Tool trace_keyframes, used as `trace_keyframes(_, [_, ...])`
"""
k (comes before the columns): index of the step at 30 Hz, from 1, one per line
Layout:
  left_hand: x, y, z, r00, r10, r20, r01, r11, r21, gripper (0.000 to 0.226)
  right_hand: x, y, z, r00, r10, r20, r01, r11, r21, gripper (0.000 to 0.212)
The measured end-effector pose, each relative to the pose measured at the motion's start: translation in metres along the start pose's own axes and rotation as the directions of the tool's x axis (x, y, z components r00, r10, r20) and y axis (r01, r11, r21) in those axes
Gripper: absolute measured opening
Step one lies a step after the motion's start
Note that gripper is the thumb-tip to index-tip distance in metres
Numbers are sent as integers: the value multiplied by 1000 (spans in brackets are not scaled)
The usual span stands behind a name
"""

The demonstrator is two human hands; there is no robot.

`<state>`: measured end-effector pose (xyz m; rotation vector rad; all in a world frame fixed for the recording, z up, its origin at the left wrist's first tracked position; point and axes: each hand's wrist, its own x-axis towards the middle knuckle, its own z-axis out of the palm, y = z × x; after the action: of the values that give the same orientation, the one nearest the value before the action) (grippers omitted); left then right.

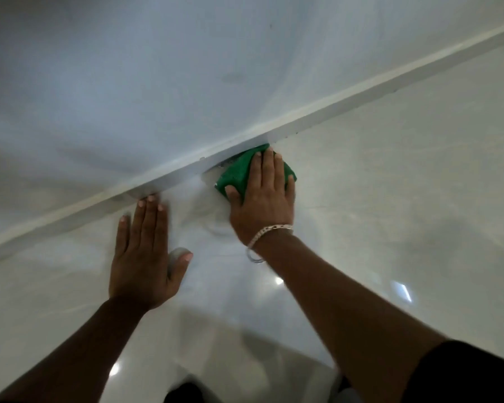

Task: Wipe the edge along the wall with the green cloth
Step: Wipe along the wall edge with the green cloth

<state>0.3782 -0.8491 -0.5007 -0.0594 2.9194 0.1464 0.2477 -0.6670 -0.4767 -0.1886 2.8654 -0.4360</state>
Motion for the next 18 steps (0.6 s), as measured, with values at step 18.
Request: trace_keyframes(18, [-13, -26, 1, 1000, 22, 7, -23, 998, 58, 90, -24, -72, 24, 998, -22, -57, 19, 999, -51, 68])
